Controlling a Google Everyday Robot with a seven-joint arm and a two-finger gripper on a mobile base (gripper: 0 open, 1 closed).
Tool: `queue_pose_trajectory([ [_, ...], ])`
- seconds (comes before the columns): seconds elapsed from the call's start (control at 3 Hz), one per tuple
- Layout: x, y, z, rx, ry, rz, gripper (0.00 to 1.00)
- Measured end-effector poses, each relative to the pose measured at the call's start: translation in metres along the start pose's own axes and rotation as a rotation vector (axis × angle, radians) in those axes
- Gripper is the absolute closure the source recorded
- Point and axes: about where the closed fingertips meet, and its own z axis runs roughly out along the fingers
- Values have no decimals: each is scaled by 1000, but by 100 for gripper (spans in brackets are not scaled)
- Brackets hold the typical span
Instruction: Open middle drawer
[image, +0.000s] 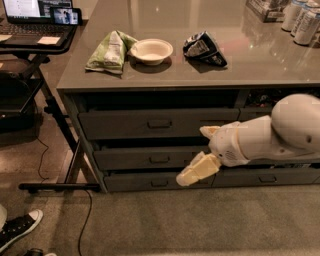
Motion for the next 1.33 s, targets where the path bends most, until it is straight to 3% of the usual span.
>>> queue_pose_trajectory([
  [0.33,-8,-16,12,39,-49,5,0],
  [1.0,-9,-16,10,51,-73,24,0],
  [1.33,15,-24,41,61,-100,91,0],
])
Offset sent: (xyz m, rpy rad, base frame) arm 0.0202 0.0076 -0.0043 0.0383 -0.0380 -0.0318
